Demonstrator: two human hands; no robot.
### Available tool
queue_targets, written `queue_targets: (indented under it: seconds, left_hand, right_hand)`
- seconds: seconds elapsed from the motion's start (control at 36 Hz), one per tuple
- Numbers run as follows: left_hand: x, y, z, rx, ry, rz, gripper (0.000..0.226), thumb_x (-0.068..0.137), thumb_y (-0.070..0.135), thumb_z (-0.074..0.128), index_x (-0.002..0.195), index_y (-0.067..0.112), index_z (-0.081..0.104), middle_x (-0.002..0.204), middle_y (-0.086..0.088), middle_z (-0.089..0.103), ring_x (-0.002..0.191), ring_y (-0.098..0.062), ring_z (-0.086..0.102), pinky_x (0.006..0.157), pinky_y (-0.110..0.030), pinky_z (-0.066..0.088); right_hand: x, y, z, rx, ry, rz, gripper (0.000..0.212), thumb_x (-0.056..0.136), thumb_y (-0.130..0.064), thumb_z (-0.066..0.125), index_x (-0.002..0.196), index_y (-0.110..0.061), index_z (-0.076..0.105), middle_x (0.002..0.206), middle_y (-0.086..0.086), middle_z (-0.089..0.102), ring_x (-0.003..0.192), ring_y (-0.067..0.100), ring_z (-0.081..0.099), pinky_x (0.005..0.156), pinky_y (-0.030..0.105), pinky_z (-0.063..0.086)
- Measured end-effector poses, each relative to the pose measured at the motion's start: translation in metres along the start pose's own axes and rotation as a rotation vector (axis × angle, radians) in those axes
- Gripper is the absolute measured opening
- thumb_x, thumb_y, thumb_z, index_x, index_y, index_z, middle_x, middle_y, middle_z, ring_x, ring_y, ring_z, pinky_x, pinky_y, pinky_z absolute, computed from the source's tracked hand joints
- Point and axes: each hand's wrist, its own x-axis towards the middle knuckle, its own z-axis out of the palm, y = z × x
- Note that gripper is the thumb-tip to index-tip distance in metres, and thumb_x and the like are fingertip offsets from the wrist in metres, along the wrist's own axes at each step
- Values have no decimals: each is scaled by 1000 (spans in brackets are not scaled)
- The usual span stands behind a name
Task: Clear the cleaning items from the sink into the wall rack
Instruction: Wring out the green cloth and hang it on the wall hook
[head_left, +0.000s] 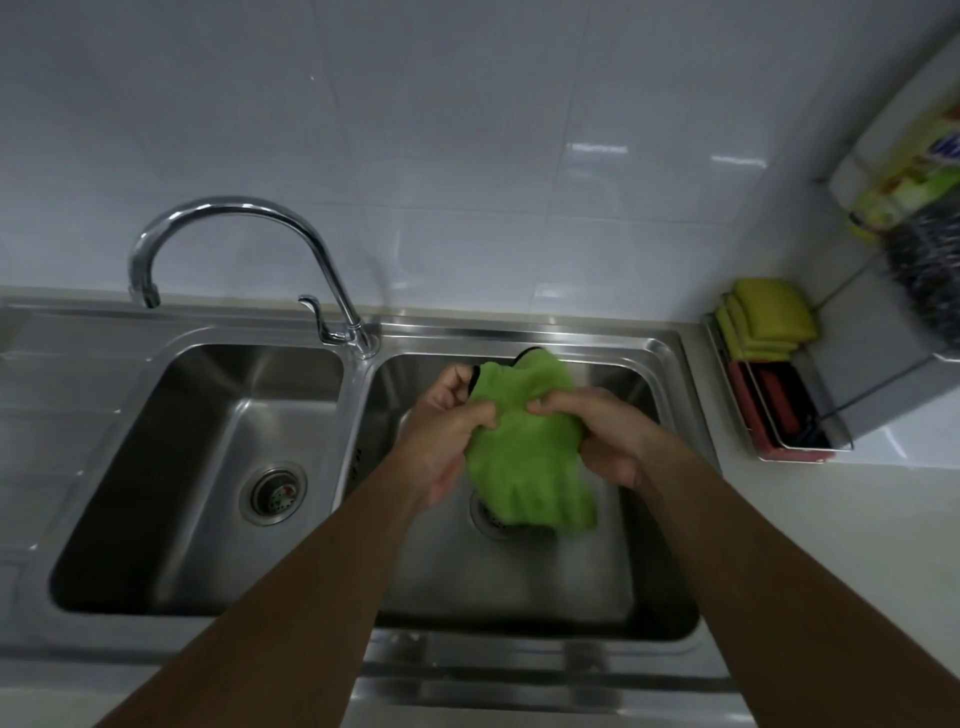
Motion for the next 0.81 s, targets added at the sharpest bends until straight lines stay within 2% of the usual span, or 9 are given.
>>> queue_targets:
  seconds: [0.08,0.17,0.22,0.31,0.39,0.47,0.56,0.69,0.81]
  left_hand:
    - [3,5,3,-12,24,-1,46,67,-19,57,99,12,58,86,-3,70,74,-17,66,66,-29,56]
    - [6,10,6,-104,27,-73,45,68,-12,68,107,9,59,88,-8,70,74,-19,68,64,-27,58]
    - [7,15,7,-116,-39,-136,37,76,0,73,111,4,60,91,-12,70,78,-21,70,68,-27,58]
    - [8,23,11,0,-184,-215,40,92,22,66,123,-3,62,114,-22,69,106,-33,68,83,-33,57]
    - [13,28,18,61,-136,-203,38,90,17,68,125,1,64,116,-18,72,106,-27,70,81,-31,59]
    - [19,32,23,34,-29,-142,39,88,3,67,127,10,64,110,-10,74,91,-16,74,73,-25,59]
    - [23,38,27,18,59,-32,46,89,-1,66,131,17,62,108,-10,74,88,-17,74,71,-27,59]
    - [25,52,40,30,86,69,56,84,8,74,134,26,59,98,-9,78,91,-21,75,72,-33,60]
    - [30,65,55,64,82,116,67,82,14,77,141,29,50,106,-8,77,99,-22,74,89,-44,58]
  right_hand:
    - [7,1,-2,25,192,-265,22,77,13,64,83,-7,68,80,9,72,79,22,68,69,28,52]
    - [8,-1,-4,-110,293,-452,38,75,19,63,61,-15,54,62,5,60,59,14,57,57,23,49]
    - [5,-4,-2,-210,298,-549,31,75,19,65,65,-8,53,69,14,61,64,17,57,59,25,50]
    - [1,-11,2,-333,279,-640,23,77,14,71,74,8,49,74,25,60,69,20,59,62,31,51]
    - [-1,-15,3,-411,279,-687,25,78,8,74,76,7,49,81,35,59,69,22,57,62,33,49]
    - [-5,-17,2,-430,325,-686,22,79,5,76,82,5,54,75,18,66,67,14,62,60,27,52]
    - [-8,-16,-3,-406,325,-657,21,80,2,77,88,1,58,73,-1,74,66,9,70,59,19,55]
    - [-14,-19,-8,-407,285,-611,19,78,-3,80,90,-5,66,86,5,78,77,16,75,66,25,58]
    - [-20,-38,-7,-328,195,-547,19,81,-9,79,96,-6,70,93,9,78,85,23,75,75,34,60]
